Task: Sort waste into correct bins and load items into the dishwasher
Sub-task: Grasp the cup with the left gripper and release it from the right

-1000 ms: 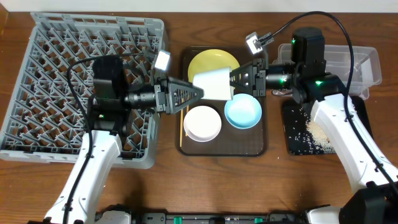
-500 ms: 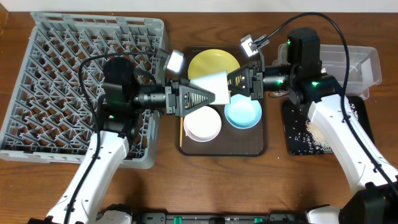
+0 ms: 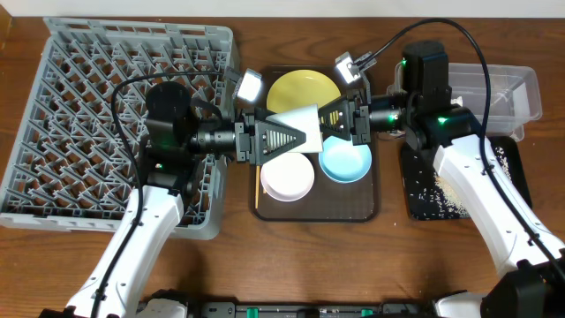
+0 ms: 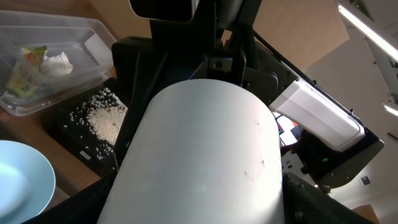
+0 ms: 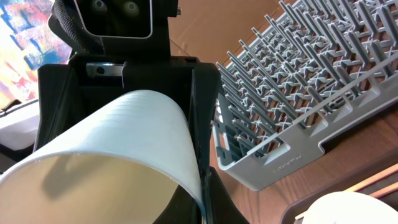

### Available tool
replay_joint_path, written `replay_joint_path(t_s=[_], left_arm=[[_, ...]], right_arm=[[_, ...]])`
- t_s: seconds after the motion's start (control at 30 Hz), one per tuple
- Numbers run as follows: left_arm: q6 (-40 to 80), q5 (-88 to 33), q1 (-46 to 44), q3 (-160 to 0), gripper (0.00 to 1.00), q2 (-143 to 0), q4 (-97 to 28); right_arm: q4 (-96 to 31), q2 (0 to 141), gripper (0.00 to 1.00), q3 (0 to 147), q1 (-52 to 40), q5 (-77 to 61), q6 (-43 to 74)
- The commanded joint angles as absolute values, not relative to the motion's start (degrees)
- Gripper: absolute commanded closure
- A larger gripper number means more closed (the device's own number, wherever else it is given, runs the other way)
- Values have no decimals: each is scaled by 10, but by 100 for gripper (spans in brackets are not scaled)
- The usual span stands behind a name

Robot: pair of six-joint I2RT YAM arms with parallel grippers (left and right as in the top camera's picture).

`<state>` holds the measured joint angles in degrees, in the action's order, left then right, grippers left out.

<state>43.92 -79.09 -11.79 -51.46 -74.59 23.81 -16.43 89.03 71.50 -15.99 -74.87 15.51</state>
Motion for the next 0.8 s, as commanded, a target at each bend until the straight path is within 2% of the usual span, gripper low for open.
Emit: replay_joint_path(t_s=[0.0,0.17,0.27,0.33,0.37,0.57,0.77], left_arm=[[438,-795,-123,-527,21,-743,246],[438,-795,-123,-527,25,-743,246],[431,-795,-123,-527,36,-743,246],[431,-795,-123,-527,37,-743,246],[424,-795,-123,-527,41,-743,246],[399,-795,-117,-527,49,-743,245],[371,-793,-77,-527,52,-743,235]], right_arm=[[-165,891,99,715,-166,-740,158],[-164,891,99,715,-165,-740,158],[-164,891,99,715,-165,-740,158],[-164,891,98,715,-165,-740,158],[-165,891,91,715,-165,-740,158],[-172,891,79,715,-161,-740,158],[-213,891,76,715,-129,-740,156]])
